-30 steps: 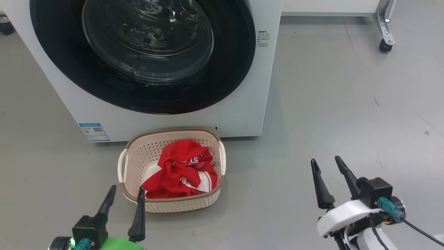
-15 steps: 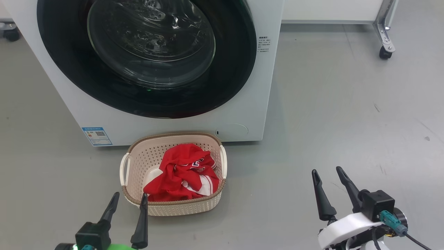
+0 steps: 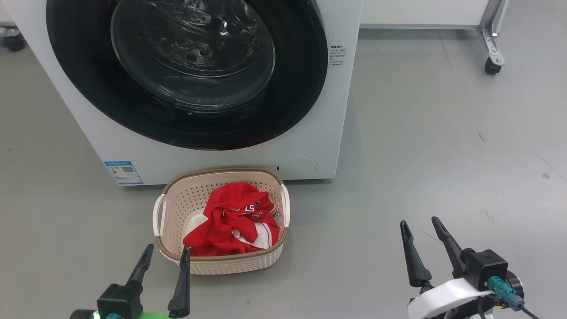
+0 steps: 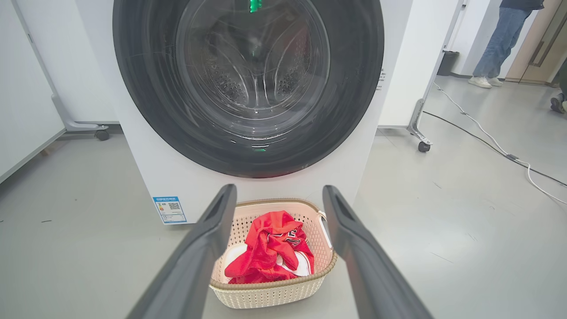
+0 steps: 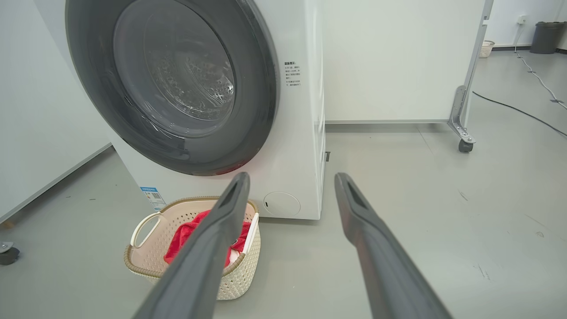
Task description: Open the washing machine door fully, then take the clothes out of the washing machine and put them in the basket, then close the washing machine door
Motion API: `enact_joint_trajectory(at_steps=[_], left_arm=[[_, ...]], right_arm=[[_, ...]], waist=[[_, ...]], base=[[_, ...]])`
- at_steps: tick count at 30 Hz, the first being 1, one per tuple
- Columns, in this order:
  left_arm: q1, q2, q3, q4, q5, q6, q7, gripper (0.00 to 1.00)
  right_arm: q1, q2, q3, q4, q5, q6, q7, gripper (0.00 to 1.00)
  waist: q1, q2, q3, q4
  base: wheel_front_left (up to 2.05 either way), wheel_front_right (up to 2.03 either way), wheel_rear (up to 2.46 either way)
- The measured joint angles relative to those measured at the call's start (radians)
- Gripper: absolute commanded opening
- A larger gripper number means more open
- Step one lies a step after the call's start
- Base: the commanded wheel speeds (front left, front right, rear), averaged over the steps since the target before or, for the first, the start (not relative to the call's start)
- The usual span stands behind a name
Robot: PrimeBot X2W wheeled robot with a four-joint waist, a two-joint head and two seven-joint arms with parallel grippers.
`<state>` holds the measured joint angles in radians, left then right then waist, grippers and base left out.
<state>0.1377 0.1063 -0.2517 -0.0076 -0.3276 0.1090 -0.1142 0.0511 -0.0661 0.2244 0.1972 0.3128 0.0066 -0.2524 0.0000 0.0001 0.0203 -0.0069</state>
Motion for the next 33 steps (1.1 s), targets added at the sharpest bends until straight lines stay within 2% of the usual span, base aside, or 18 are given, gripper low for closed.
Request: enact_joint_trajectory(at_steps=[21, 22, 29, 33], left_arm=[[0.002, -0.003, 0.002, -0.015, 0.013, 0.002, 0.000, 1.00], [0.002, -0.003, 0.002, -0.015, 0.013, 0.002, 0.000, 0.00], [0.007, -0.018, -0.016, 0.068, 0.012, 0.001, 0.000, 0.00], [0.016, -0.021, -0.021, 0.066, -0.011, 0.001, -0.001, 0.00]], right_arm=[[0.023, -0.009, -0.001, -0.053, 0.000, -0.010, 0.011, 1.00], [0.024, -0.009, -0.001, -0.055, 0.000, -0.010, 0.011, 0.00], [0.056, 0.007, 0.008, 0.022, 0.000, -0.009, 0.011, 0.00], [0.065, 0.008, 0.008, 0.027, 0.019, -0.008, 0.011, 0.00]], waist=[[0.0000, 0.0000, 0.007, 0.006], [0.0000, 0.0000, 0.007, 0.006], [0.0000, 0.0000, 0.007, 0.006], [0.0000, 0.0000, 0.007, 0.006]], base=[[0.00, 0.00, 0.00], [0.00, 0.00, 0.00], [0.00, 0.00, 0.00], [0.00, 0.00, 0.00]])
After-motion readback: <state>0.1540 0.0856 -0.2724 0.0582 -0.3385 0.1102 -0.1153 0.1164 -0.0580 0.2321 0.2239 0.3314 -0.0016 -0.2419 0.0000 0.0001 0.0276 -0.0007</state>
